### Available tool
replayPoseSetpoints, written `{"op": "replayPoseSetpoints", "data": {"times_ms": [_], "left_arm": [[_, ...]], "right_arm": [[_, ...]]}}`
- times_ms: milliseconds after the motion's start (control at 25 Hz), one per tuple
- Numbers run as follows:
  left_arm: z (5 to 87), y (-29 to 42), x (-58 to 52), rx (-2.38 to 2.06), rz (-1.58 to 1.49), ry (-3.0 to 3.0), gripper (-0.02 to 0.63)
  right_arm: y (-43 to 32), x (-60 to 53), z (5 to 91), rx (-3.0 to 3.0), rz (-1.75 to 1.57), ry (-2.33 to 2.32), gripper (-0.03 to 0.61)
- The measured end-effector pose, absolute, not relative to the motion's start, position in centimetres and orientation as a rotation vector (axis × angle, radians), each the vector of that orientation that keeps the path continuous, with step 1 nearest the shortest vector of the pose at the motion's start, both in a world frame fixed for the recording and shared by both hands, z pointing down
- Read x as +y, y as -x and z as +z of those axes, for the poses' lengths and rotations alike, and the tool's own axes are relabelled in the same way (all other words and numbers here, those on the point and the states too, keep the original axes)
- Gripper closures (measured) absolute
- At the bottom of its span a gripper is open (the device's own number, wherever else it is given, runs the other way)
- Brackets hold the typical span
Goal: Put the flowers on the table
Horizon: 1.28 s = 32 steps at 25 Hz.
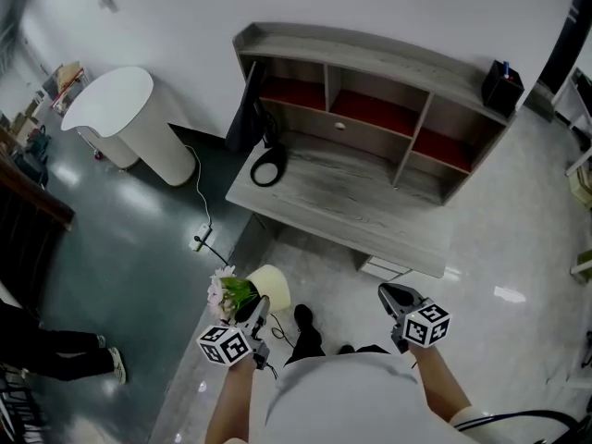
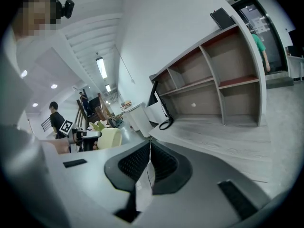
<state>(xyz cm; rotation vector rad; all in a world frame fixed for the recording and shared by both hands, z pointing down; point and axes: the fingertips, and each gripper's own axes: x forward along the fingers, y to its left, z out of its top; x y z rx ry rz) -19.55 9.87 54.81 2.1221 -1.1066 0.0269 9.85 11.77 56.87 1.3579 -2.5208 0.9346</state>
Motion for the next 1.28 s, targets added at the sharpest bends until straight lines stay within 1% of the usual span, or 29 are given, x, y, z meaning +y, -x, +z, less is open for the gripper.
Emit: {"op": "replayPoseSetpoints", "data": {"times_ms": [680,920,1280], "left_arm": [[55.3,22.9,-3.6,-0.893,0.133,-2.215,0.561],[56.0,23.9,-6.2,-0.833,0.180,-2.244,0.561],[56.9,22.9,-8.7,-0.807,0.224,-2.254,0.561]], "right_arm": [[-5.0,1.9,55.9,-2.430,0.934,-1.577,0.558],[-3.8,0.2,56.1,-2.393,0.943,-1.646,0.558],[-3.4,-1.6,56.9,-2.367,0.978,-1.638,0.558]]}}
